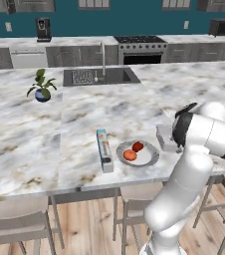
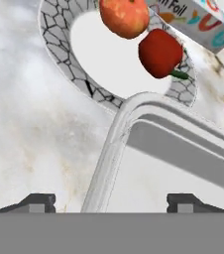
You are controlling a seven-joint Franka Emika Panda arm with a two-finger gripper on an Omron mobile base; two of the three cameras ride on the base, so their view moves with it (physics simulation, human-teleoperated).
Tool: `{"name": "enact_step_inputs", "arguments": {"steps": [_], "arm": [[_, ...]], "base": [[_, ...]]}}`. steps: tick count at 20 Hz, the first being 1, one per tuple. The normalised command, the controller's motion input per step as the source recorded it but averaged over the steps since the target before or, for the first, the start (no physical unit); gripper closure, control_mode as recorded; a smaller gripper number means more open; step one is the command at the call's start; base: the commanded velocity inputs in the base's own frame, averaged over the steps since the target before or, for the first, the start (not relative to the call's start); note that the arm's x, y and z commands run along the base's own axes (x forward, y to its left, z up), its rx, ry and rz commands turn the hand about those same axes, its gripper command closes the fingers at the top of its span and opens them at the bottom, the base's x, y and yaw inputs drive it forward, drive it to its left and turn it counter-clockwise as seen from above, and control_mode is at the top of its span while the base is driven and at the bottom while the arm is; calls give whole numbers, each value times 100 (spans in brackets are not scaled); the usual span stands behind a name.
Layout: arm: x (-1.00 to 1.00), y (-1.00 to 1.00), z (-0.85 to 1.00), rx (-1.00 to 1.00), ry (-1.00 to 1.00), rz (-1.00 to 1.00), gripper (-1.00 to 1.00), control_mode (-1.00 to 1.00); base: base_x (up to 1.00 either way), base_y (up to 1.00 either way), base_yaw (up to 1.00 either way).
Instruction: Retrieve the tupperware and aluminum foil from the cabinet and place them on the dining counter near the plate with squash and bell pepper to prepare for storing leftovers.
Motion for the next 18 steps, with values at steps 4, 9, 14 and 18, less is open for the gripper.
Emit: {"name": "enact_step_inputs", "arguments": {"steps": [4, 9, 14, 18], "arm": [[-22, -9, 100, -3, -9, 11, -100, -100], [-79, 41, 99, -26, -13, 13, -100, -100], [-100, 88, 87, -36, -28, 11, -100, -100], [-100, 91, 68, -35, -64, 4, -100, -100]], "base": [[0, 0, 0], [0, 0, 0], [0, 0, 0], [0, 0, 0]]}}
